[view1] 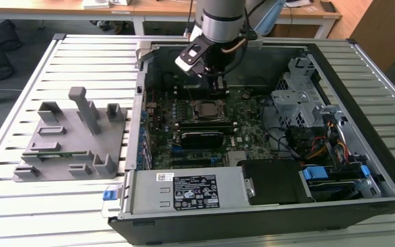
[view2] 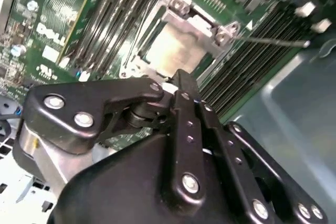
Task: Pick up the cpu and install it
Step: 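Close the cpu cover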
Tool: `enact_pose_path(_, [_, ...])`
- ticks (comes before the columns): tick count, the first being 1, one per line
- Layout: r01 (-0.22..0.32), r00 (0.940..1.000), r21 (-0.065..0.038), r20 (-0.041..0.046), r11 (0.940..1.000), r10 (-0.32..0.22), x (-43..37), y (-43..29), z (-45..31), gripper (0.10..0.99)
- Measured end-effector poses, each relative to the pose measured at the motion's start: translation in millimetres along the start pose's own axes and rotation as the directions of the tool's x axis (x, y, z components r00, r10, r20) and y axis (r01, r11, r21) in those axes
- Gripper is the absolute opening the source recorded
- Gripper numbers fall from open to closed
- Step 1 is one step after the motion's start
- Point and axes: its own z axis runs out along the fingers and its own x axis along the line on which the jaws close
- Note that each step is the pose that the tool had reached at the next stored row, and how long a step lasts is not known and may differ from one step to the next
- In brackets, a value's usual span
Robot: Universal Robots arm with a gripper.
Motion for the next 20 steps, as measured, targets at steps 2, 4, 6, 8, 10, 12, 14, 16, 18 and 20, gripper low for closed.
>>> enact_pose_path(2, [0.000, 1.0000, 0.000, 0.0000, 1.0000, 0.000, 0.6, -7.5, 0.5, 0.106])
enact_pose_path(4, [0.000, 1.0000, 0.000, 0.0000, 1.0000, 0.000, 0.2, -10.5, 1.6, 0.106])
enact_pose_path(6, [0.000, 1.0000, 0.000, 0.0001, 1.0000, 0.000, -1.4, -11.1, 3.3, 0.106])
enact_pose_path(8, [0.000, 1.0000, 0.000, -0.0001, 1.0000, 0.000, -2.3, -11.3, 5.2, 0.106])
enact_pose_path(10, [0.000, 1.0000, 0.000, 0.0001, 1.0000, 0.000, -3.3, -12.0, 8.0, 0.106])
enact_pose_path(12, [0.000, 1.0000, 0.000, 0.0000, 1.0000, 0.000, -4.1, -15.0, 11.0, 0.106])
enact_pose_path(14, [0.000, 1.0000, 0.000, 0.0001, 1.0000, 0.000, -3.8, -19.2, 13.3, 0.106])
enact_pose_path(16, [0.000, 1.0000, 0.000, 0.0000, 1.0000, 0.000, -3.6, -22.6, 16.2, 0.106])
enact_pose_path(18, [0.000, 1.0000, 0.000, 0.0000, 1.0000, 0.000, -3.4, -24.5, 19.4, 0.106])
enact_pose_path(20, [0.000, 1.0000, -0.001, 0.0001, 1.0000, 0.000, -3.3, -25.6, 21.2, 0.106])
